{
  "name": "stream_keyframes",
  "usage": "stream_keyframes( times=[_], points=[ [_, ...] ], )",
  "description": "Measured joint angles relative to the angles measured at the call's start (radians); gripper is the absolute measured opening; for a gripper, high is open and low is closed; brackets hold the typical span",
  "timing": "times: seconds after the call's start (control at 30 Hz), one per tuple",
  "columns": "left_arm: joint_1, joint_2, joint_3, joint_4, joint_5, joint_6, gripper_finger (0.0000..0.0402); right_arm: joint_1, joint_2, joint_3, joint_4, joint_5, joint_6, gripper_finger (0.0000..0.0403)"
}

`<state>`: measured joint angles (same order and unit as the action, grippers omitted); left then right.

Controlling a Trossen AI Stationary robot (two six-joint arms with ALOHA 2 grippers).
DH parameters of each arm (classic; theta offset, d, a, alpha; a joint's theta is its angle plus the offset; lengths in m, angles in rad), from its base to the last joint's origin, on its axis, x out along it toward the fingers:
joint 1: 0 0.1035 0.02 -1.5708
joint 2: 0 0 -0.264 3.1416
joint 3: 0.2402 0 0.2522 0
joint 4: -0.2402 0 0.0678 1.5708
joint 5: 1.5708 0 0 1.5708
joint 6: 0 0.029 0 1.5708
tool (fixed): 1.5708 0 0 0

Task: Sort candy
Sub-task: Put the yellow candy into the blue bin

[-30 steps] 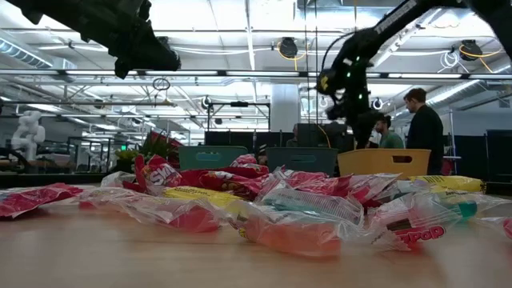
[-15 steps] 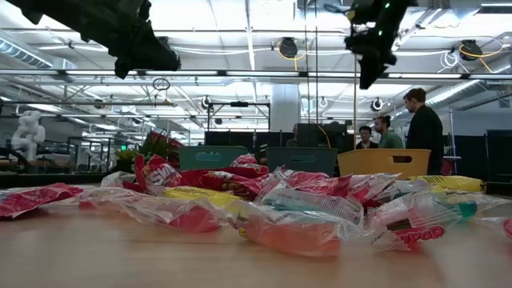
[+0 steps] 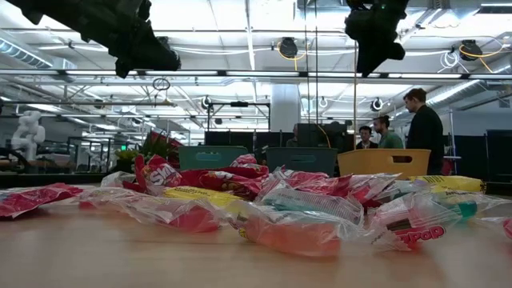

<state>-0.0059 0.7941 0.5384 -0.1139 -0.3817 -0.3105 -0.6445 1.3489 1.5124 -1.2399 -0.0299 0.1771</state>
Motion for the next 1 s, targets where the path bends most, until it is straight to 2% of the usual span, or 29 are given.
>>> stream_keyframes(
  times=[0.2, 0.5, 0.6, 0.8, 1.0],
  points=[
    [0.000, 0.000, 0.000, 0.000, 0.007, -0.057, 0.0059, 0.218, -0.011, -0.094, 0.019, 0.083, 0.119, 0.0112],
    [0.000, 0.000, 0.000, 0.023, -0.004, -0.084, 0.0061, 0.433, -0.011, -0.264, 0.069, 0.108, 0.230, 0.0112],
    [0.000, 0.000, 0.000, 0.024, -0.033, -0.104, 0.0079, 0.494, -0.011, -0.351, 0.123, 0.109, 0.263, 0.0112],
    [0.000, 0.000, 0.000, 0.024, -0.064, -0.129, 0.0146, 0.611, -0.010, -0.494, 0.211, 0.109, 0.365, 0.0112],
    [0.000, 0.000, 0.000, 0.052, -0.064, -0.129, 0.0160, 0.710, -0.010, -0.501, 0.221, 0.152, 0.457, 0.0112]
  ],
)
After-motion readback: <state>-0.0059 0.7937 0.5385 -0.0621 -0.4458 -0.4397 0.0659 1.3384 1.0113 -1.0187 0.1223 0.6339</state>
